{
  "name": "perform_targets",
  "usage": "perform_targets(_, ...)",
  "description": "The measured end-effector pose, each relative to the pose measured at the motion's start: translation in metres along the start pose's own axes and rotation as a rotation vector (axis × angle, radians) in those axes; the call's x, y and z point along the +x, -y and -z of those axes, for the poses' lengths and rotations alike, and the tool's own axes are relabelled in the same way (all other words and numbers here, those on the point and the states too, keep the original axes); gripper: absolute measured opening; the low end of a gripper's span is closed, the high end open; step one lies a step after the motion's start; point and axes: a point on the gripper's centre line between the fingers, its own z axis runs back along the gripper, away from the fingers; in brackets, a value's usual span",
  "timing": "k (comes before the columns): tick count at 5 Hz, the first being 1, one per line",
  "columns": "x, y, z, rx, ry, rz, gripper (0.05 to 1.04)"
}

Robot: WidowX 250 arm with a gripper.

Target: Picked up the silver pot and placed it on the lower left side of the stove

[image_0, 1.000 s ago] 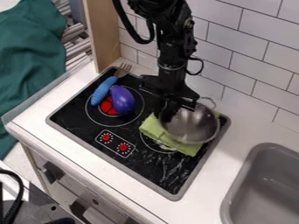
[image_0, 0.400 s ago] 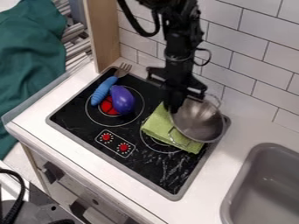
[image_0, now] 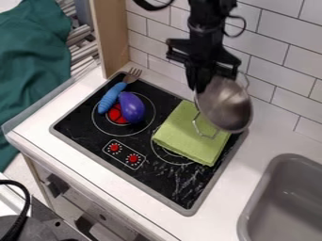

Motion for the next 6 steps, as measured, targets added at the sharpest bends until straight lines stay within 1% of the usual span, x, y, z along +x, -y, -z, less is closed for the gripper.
perform_targets(1, -0.014, -0.053, -0.004, 0.031, -0.015, -0.187, 0.054)
perform_targets(2, -0.035, -0.1, -0.006, 0.064, -0.036, -0.304, 0.054)
perform_targets(3, -0.053, -0.143, -0.006, 0.084, -0.054, -0.393, 0.054)
perform_targets(4, -0.065, -0.174, -0.009, 0.095, -0.055, -0.434, 0.054)
perform_targets(5, -0.081, -0.194, -0.007, 0.087, -0.088, -0.455, 0.054)
perform_targets(6, -0.094, -0.198, 0.006, 0.054, -0.13, -0.433, 0.054)
